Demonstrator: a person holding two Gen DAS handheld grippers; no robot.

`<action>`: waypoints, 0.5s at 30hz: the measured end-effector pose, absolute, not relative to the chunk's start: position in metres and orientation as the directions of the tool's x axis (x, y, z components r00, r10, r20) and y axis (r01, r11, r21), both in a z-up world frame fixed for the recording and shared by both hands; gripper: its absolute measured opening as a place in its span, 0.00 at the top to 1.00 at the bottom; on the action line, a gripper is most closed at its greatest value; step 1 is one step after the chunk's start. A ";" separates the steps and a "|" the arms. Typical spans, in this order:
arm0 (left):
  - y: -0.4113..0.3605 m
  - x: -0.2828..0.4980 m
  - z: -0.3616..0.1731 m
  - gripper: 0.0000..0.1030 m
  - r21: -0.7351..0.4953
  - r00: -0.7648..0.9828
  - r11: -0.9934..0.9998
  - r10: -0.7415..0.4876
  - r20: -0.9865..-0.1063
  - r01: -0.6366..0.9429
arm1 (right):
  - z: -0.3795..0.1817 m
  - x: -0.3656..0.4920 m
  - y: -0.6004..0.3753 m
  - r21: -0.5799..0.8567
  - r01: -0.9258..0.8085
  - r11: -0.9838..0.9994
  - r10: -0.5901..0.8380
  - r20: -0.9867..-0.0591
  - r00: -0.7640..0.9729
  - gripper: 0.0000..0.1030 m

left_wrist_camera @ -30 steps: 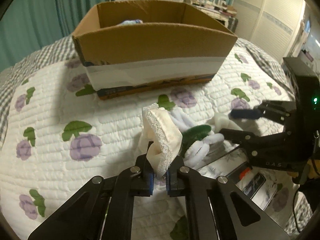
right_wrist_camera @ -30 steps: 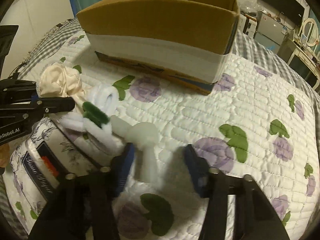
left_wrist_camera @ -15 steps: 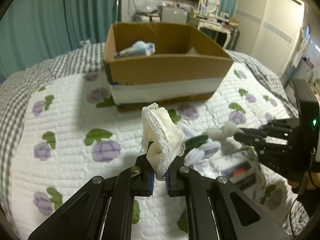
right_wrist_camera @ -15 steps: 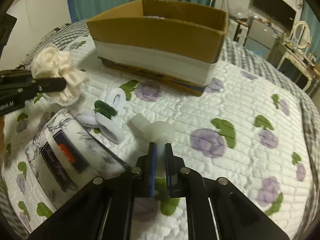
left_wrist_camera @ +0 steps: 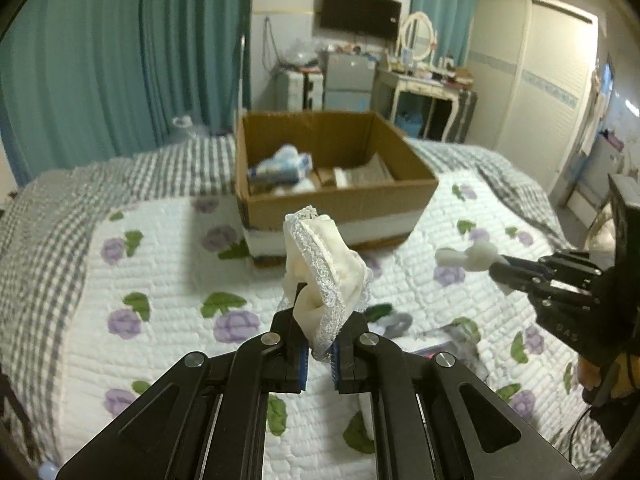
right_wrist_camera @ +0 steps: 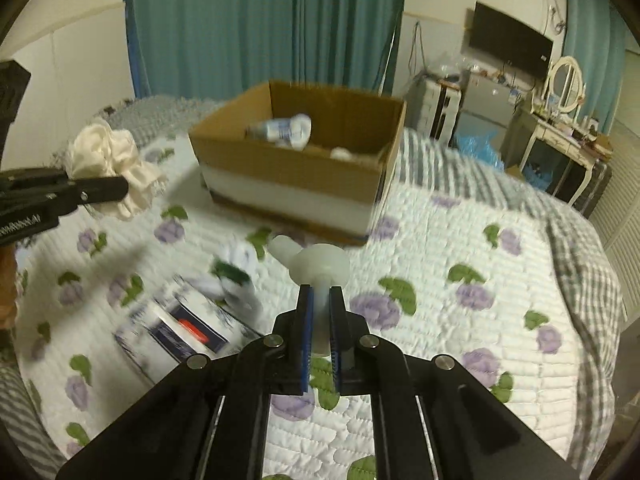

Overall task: Organize soft objects
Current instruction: 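Lift the cream cloth and white plush and carry both over the box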

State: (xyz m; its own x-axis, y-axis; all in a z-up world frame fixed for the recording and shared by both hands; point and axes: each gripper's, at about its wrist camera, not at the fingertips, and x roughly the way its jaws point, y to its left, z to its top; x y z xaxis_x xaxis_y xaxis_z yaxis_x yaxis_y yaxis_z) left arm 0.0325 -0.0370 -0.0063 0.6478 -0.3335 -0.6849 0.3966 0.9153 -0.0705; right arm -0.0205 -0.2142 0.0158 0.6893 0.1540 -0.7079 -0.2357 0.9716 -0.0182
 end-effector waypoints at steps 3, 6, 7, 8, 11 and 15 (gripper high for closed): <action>-0.035 0.025 0.009 0.94 -0.065 0.678 0.918 -0.335 -0.654 0.391 | 0.039 -0.028 -0.211 -0.028 -0.233 0.972 0.155 -0.671 0.725 0.93; -0.031 0.019 0.026 0.93 -0.065 0.702 0.919 -0.342 -0.625 0.389 | 0.065 -0.037 -0.207 -0.041 -0.230 0.972 0.153 -0.630 0.762 0.93; -0.029 0.017 0.034 0.93 -0.065 0.712 0.918 -0.346 -0.611 0.390 | 0.071 -0.039 -0.207 -0.040 -0.229 0.973 0.156 -0.619 0.770 0.93; -0.028 0.015 0.038 0.93 -0.064 0.718 0.918 -0.348 -0.603 0.391 | 0.081 -0.042 -0.206 -0.039 -0.226 0.973 0.158 -0.602 0.782 0.93; -0.023 0.010 0.058 0.94 -0.061 0.742 0.918 -0.355 -0.569 0.392 | 0.102 -0.047 -0.205 -0.040 -0.221 0.974 0.160 -0.565 0.810 0.93; -0.019 0.007 0.077 0.94 -0.048 0.764 0.916 -0.360 -0.535 0.397 | 0.128 -0.051 -0.204 -0.054 -0.219 0.974 0.160 -0.519 0.839 0.93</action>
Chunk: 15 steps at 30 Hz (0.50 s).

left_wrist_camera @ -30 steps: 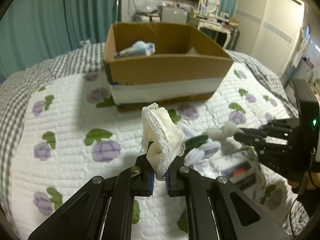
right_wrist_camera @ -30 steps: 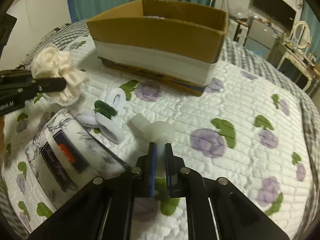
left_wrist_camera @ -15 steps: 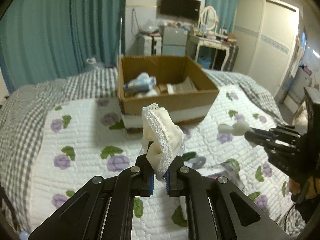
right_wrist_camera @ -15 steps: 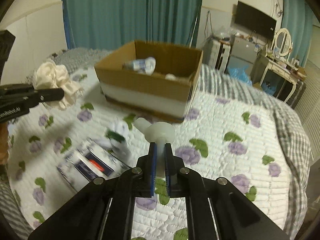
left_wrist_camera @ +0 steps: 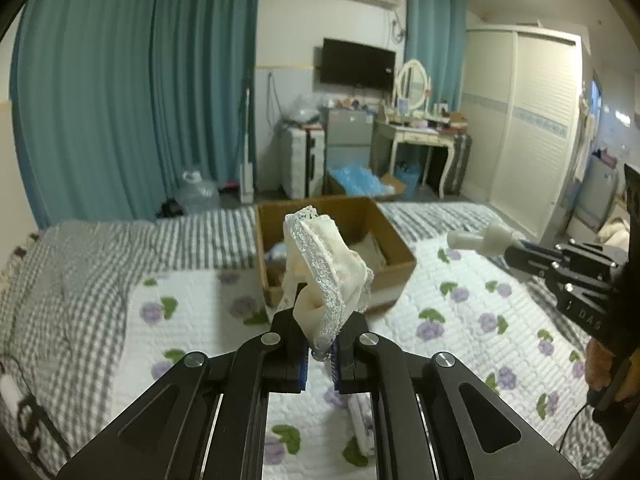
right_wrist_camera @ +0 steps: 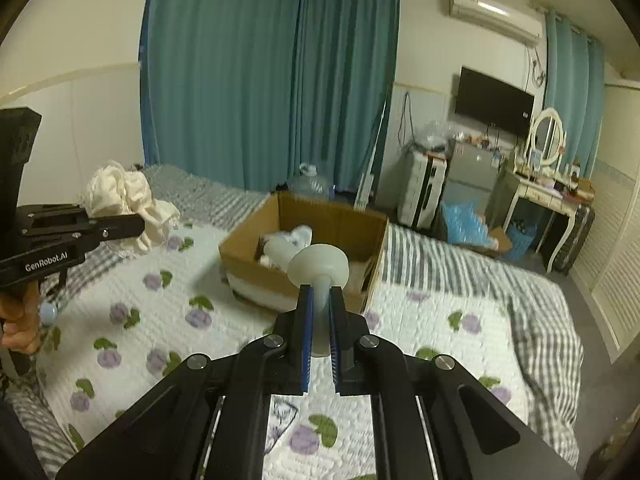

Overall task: Organize soft objects
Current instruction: 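Lift the cream cloth and white plush and carry both over the box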

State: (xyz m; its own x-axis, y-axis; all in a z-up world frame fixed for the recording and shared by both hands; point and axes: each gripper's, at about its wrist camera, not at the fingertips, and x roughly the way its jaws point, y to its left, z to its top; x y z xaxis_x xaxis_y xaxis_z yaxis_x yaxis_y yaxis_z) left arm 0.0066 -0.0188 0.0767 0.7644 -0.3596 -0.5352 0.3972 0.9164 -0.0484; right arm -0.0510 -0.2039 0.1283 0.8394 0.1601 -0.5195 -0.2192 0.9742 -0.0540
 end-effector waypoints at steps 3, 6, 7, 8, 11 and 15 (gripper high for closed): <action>-0.017 0.006 0.090 0.94 -0.041 0.783 0.918 -0.358 -0.509 0.394 | 0.145 -0.052 -0.204 -0.064 -0.216 0.974 0.158 -0.490 0.857 0.93; -0.015 0.010 0.100 0.93 -0.040 0.798 0.921 -0.358 -0.485 0.389 | 0.159 -0.051 -0.205 -0.068 -0.204 0.977 0.150 -0.459 0.876 0.93; -0.015 0.011 0.104 0.93 -0.043 0.802 0.921 -0.360 -0.477 0.388 | 0.165 -0.051 -0.206 -0.069 -0.200 0.977 0.149 -0.447 0.882 0.93; -0.014 0.012 0.106 0.93 -0.045 0.806 0.921 -0.361 -0.470 0.387 | 0.168 -0.050 -0.207 -0.069 -0.198 0.978 0.148 -0.439 0.886 0.93; -0.015 0.017 0.114 0.94 -0.046 0.817 0.922 -0.362 -0.449 0.384 | 0.179 -0.046 -0.211 -0.072 -0.187 0.980 0.141 -0.415 0.899 0.93; -0.017 0.026 0.123 0.94 -0.043 0.828 0.921 -0.368 -0.423 0.387 | 0.191 -0.038 -0.212 -0.081 -0.176 0.981 0.132 -0.383 0.914 0.93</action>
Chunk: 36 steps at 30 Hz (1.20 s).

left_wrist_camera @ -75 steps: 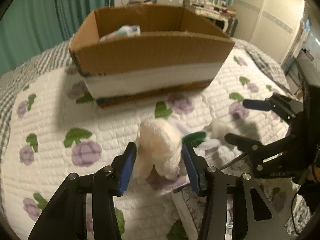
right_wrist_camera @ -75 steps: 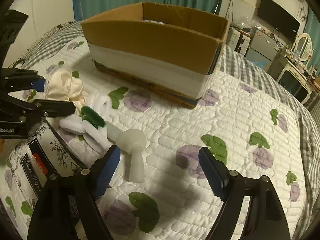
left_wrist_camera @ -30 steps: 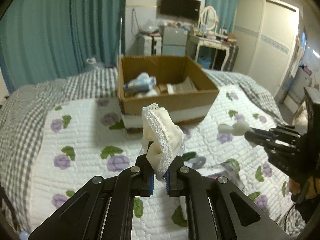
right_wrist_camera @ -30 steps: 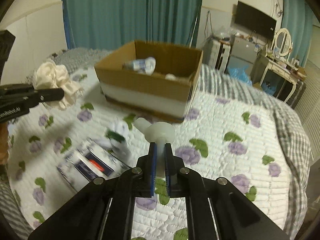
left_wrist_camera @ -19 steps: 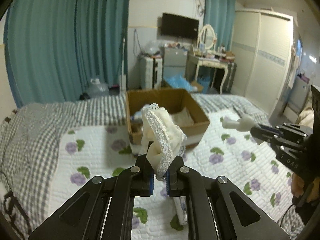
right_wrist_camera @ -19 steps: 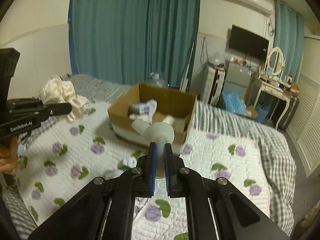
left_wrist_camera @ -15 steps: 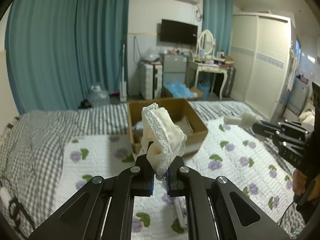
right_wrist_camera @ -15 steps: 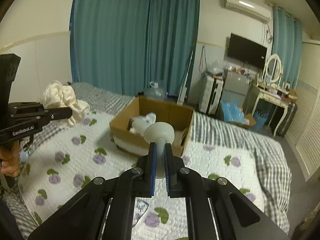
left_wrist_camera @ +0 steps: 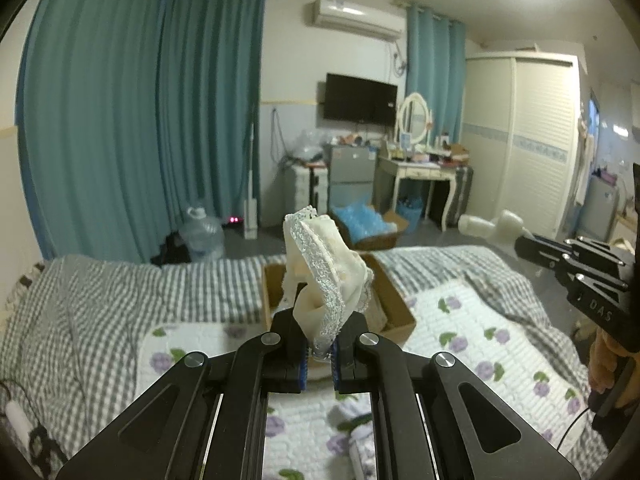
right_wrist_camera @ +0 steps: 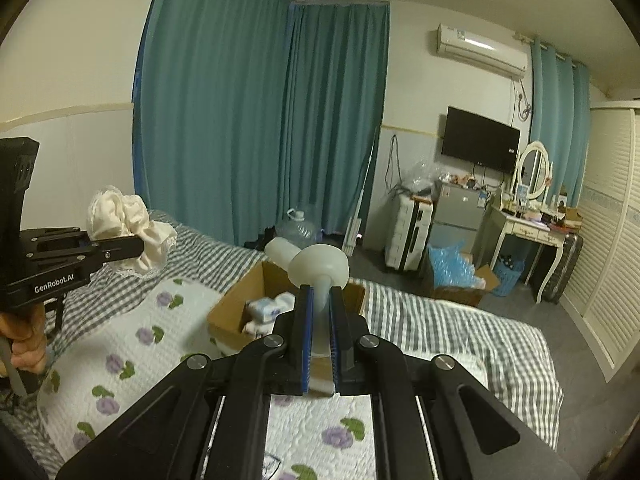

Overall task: Organize soft objects
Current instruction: 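Lift the cream cloth and white plush and carry both over the box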

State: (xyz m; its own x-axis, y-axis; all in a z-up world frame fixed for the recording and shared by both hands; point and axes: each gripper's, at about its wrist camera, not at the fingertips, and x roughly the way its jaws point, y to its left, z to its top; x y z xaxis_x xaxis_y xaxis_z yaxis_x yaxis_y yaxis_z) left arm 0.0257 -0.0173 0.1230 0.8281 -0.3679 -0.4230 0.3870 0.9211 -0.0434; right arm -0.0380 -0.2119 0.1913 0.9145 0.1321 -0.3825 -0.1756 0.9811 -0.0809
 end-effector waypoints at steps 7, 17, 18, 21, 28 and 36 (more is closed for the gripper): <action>-0.023 0.047 0.130 0.93 -0.036 0.837 0.920 -0.371 -0.402 0.391 | 0.199 -0.012 -0.217 -0.083 -0.152 0.985 0.117 -0.328 0.937 0.93; -0.035 0.092 0.125 0.93 -0.010 0.850 0.924 -0.356 -0.388 0.382 | 0.186 0.047 -0.218 -0.073 -0.143 0.987 0.114 -0.308 0.945 0.93; -0.037 0.098 0.123 0.93 -0.008 0.851 0.925 -0.352 -0.389 0.379 | 0.182 0.053 -0.217 -0.079 -0.143 0.987 0.112 -0.308 0.945 0.93; -0.039 0.115 0.116 0.93 -0.010 0.852 0.929 -0.343 -0.397 0.369 | 0.172 0.075 -0.214 -0.078 -0.148 0.986 0.115 -0.324 0.939 0.93; -0.048 0.152 0.087 0.93 0.006 0.842 0.937 -0.312 -0.441 0.350 | 0.137 0.119 -0.211 -0.079 -0.171 0.982 0.128 -0.386 0.914 0.93; -0.062 0.195 0.033 0.93 -0.002 0.782 0.943 -0.278 -0.558 0.333 | 0.080 0.156 -0.201 -0.079 -0.206 0.975 0.140 -0.502 0.853 0.93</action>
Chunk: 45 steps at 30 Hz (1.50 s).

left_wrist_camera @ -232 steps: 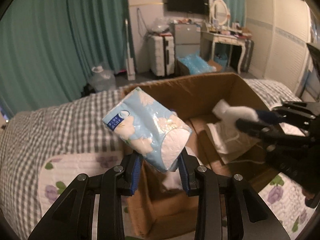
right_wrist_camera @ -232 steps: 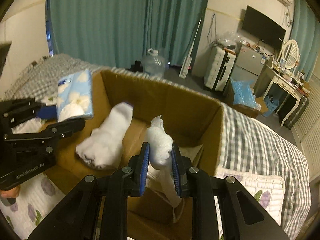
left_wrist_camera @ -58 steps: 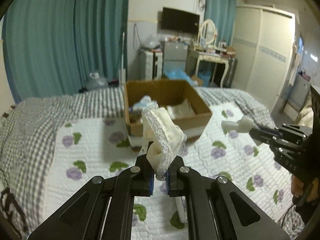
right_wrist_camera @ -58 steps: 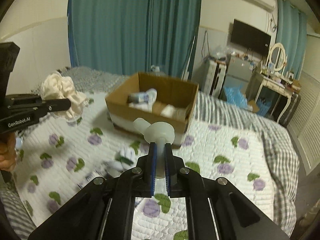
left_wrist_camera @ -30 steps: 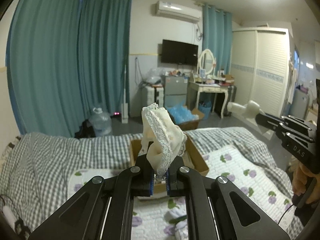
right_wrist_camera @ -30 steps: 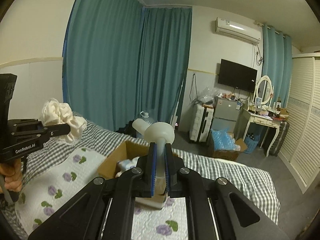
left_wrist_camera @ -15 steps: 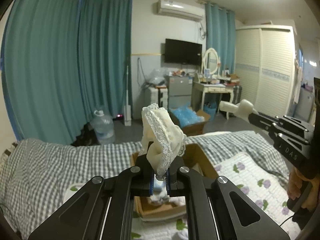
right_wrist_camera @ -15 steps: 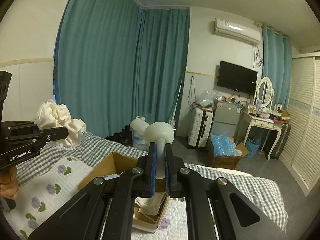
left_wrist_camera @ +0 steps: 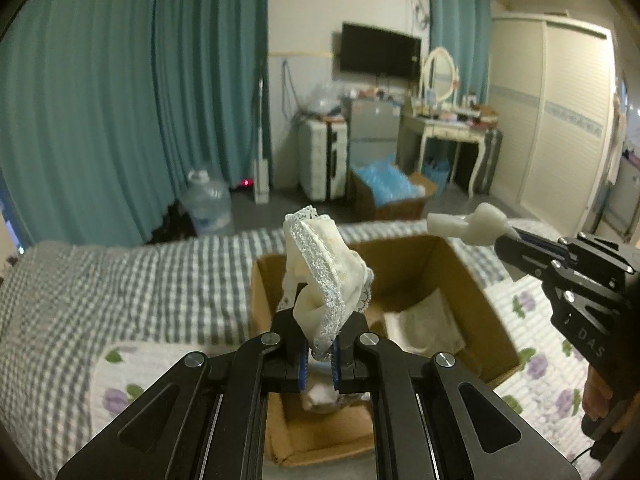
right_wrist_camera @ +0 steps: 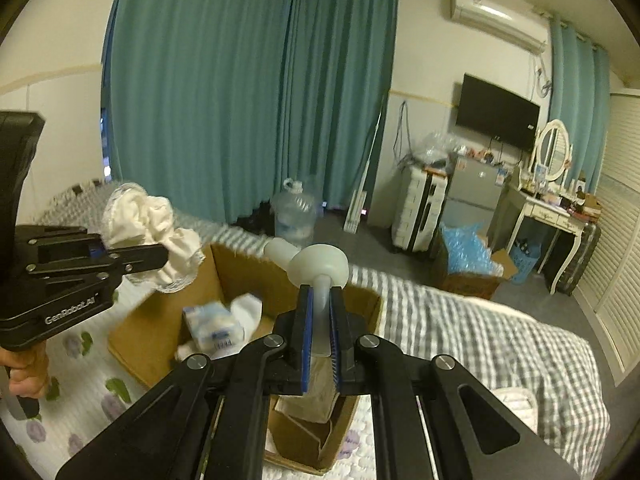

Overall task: Organize soft objects
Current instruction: 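Lift the cream cloth and white plush and carry both over the box, then open both tools to drop the cloth and plush into the box, then move both tools back toward the last items on the quilt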

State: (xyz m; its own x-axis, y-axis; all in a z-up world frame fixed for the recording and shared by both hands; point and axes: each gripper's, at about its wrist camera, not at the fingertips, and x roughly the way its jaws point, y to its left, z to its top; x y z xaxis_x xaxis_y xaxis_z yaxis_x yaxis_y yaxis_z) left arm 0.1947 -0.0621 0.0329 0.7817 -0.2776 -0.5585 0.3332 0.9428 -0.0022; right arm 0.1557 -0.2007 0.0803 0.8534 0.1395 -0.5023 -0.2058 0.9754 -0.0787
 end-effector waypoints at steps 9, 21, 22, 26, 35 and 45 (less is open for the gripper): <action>-0.079 0.212 -0.008 0.93 0.014 0.708 0.941 -0.244 -0.663 0.338 | 0.030 0.176 -0.196 -0.076 -0.230 0.970 0.133 -0.626 0.768 0.93; -0.089 0.215 -0.029 0.88 0.046 0.651 0.937 -0.204 -0.731 0.345 | -0.003 0.179 -0.191 -0.116 -0.243 0.963 0.089 -0.714 0.695 0.86; -0.088 0.214 -0.027 0.87 0.039 0.651 0.938 -0.208 -0.730 0.343 | -0.001 0.177 -0.191 -0.119 -0.242 0.963 0.089 -0.707 0.701 0.81; -0.087 0.205 -0.014 0.86 0.040 0.670 0.938 -0.215 -0.711 0.344 | 0.014 0.169 -0.192 -0.123 -0.239 0.963 0.093 -0.683 0.724 0.64; -0.079 0.180 0.024 0.11 0.066 0.762 0.948 -0.207 -0.613 0.311 | 0.055 0.139 -0.209 -0.100 -0.169 0.981 0.075 -0.608 0.791 0.54; -0.066 0.152 0.068 0.11 0.034 0.817 0.961 -0.213 -0.536 0.273 | 0.110 0.091 -0.230 -0.066 -0.112 0.991 0.062 -0.519 0.853 0.42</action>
State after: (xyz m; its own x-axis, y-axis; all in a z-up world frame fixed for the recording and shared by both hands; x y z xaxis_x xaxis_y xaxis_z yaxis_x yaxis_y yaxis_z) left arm 0.1519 -0.0663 0.0681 0.8168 -0.2126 -0.5364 0.2728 0.9614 0.0345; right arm 0.0907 -0.2305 0.1098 0.8528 0.0619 -0.5186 -0.1124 0.9914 -0.0665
